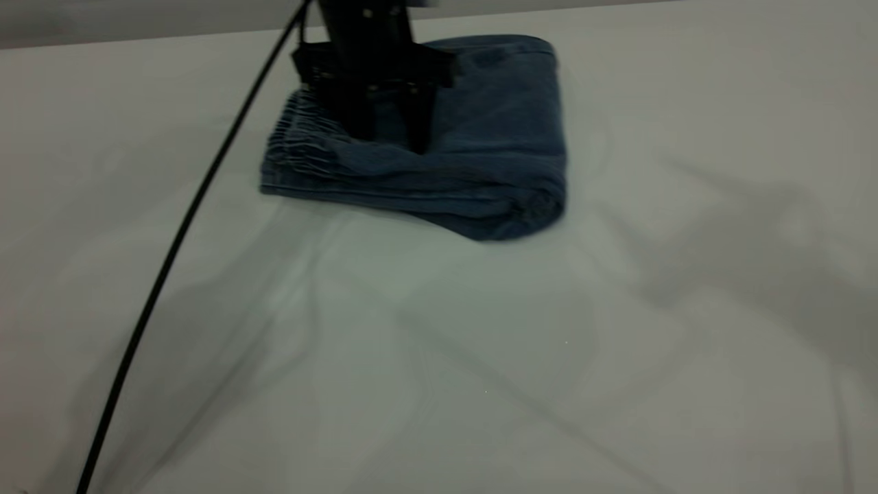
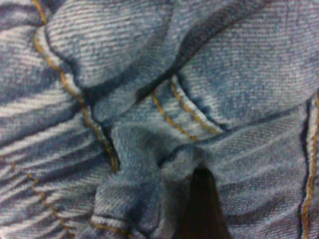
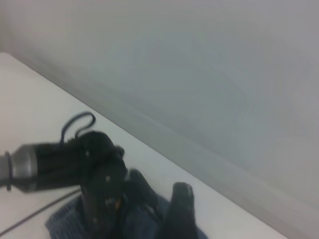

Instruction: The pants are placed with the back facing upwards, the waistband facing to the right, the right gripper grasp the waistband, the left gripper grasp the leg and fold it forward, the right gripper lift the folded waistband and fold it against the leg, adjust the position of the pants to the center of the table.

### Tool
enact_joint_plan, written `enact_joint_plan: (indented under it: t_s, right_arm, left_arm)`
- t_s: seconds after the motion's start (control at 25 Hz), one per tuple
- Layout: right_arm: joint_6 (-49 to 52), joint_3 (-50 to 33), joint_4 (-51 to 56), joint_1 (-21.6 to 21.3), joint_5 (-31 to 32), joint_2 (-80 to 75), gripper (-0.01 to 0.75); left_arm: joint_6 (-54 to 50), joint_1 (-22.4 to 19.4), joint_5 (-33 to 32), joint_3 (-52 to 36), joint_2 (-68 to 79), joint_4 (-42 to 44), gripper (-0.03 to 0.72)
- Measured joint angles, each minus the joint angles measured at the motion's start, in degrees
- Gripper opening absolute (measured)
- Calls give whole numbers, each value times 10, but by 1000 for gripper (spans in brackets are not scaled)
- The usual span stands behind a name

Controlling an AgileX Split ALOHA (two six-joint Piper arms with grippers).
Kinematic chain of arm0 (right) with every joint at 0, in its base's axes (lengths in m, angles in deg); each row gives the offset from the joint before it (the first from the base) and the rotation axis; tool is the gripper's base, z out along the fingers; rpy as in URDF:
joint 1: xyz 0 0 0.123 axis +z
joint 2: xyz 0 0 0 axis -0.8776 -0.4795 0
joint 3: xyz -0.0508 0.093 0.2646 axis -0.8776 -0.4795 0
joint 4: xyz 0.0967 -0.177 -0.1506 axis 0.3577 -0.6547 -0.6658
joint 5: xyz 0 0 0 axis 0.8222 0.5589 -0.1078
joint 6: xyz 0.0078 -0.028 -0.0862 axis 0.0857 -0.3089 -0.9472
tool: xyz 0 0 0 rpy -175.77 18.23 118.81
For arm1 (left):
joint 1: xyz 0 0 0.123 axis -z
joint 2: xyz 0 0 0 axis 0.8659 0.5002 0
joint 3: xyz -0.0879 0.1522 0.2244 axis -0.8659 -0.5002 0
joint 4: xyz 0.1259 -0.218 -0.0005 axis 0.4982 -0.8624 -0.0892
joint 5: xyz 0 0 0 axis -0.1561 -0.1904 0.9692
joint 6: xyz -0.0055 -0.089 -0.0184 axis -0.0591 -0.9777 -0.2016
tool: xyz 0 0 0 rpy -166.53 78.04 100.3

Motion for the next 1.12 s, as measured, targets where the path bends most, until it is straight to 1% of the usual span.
enact_joint_plan:
  t_s: [0.28,0.52,0.92,1.04,1.12]
  right_arm:
    - [0,0,0,0,-1,0,579]
    - [0,0,0,0,-4,0,579]
    - [0,0,-5,0,-4,1,579]
    - [-2,0,-12,0,-4,1,579]
    - [-2,0,-13,0,-4,1,579]
  left_arm:
    - [-41,45,2,0,0,-6,505]
    - [-43,68,2,-1,-3,-46,505]
    - [52,70,3,-2,-75,-49,505]
    - [110,69,2,-1,-86,-37,505]
    - [165,69,2,-1,-80,-14,505]
